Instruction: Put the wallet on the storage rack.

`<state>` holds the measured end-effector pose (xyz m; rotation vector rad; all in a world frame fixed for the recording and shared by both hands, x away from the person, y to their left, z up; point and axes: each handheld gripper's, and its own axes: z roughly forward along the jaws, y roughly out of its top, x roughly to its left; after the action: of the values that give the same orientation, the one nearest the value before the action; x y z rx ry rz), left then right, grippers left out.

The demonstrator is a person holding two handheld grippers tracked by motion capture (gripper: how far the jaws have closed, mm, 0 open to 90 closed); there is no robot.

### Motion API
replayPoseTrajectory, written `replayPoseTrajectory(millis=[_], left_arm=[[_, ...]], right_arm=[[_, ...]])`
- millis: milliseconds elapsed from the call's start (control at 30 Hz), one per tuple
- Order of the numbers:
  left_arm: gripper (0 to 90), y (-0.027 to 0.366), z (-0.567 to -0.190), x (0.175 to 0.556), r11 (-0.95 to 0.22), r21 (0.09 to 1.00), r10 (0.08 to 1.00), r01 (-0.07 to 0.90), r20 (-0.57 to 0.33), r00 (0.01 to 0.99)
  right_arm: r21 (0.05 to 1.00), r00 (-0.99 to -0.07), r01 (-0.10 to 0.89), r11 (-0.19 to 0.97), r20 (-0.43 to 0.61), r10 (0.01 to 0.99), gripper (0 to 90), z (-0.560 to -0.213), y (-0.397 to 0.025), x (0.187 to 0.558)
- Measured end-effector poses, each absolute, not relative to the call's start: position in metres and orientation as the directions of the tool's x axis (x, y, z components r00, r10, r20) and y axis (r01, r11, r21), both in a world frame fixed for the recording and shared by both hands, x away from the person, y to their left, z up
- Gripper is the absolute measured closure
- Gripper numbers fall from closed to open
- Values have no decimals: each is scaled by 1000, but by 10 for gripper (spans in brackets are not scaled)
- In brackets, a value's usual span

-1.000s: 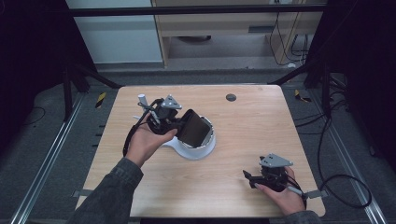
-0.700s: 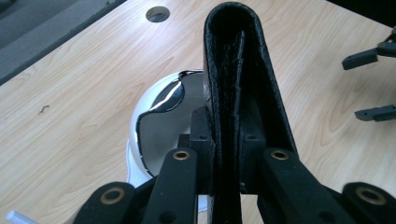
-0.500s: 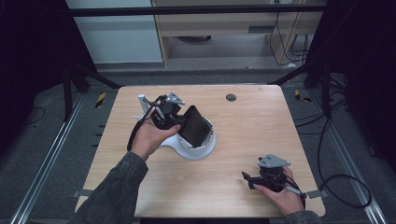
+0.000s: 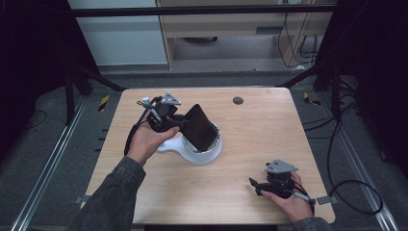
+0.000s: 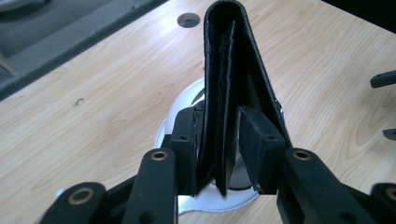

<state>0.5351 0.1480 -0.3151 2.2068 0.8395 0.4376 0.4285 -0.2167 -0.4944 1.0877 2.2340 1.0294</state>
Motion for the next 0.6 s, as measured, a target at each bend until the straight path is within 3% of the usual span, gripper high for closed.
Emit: replayPoseTrajectory(millis=[600], left_arm=[[644,180,-298,489,-493,795,680,353,99,726]], right_arm=[[769,-592,473,431,-85,801,144,-497,-214,428]])
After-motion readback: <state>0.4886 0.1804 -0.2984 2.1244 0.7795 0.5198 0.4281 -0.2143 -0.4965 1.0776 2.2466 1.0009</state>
